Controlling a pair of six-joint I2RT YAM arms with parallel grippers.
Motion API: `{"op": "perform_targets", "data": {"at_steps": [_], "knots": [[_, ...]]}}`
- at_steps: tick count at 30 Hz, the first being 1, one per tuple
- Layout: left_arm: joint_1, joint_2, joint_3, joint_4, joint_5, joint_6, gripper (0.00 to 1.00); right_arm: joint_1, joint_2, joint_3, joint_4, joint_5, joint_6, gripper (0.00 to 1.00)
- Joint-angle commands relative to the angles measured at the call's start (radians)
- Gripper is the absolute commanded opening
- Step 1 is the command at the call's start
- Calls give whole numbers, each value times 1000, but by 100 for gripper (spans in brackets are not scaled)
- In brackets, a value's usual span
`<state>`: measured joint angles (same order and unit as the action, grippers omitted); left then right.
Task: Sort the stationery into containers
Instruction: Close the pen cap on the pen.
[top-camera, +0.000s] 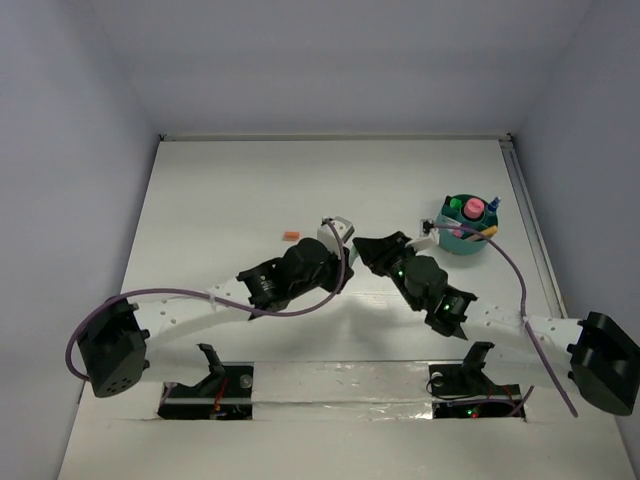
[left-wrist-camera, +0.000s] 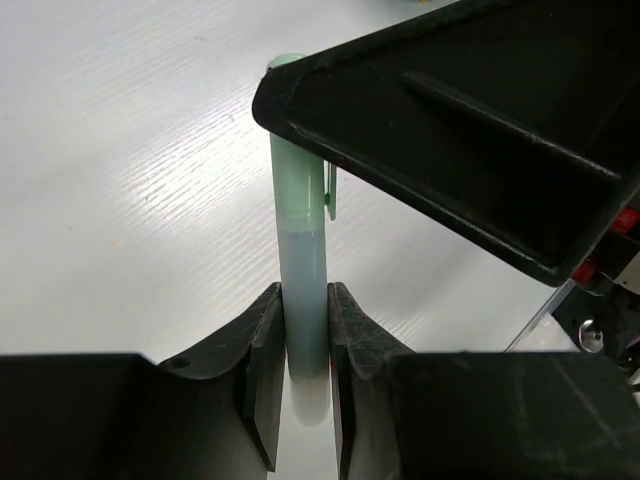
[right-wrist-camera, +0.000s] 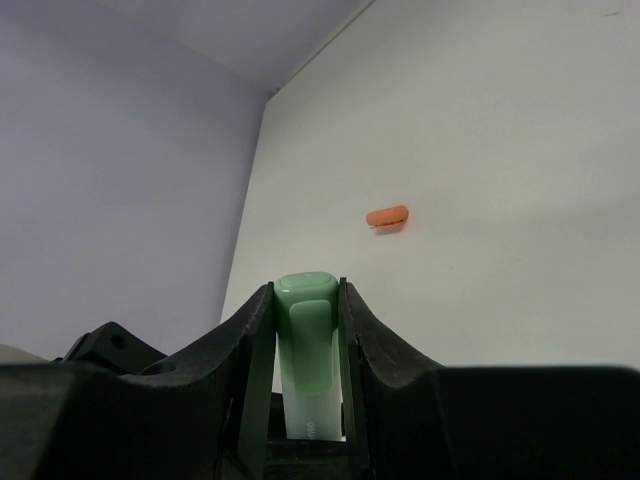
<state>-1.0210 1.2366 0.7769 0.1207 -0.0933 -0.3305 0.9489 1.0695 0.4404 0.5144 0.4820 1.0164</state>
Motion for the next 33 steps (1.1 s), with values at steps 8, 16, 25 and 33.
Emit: {"op": "perform_targets", "data": {"at_steps": [8, 16, 25, 33], "knots": [[-8, -127, 30, 513, -88, 41, 0, 16, 98, 92, -281, -476, -127, 0], [-27, -187, -8, 520, -74, 126, 0, -104, 83, 230, -551, -715, -367, 0], [-27, -158, 16, 539, -160, 131, 0, -53, 90, 170, -467, -737, -311, 0], [-16, -60, 260, 493, -180, 238, 0, 113, 135, 75, -341, -542, -191, 0]]}}
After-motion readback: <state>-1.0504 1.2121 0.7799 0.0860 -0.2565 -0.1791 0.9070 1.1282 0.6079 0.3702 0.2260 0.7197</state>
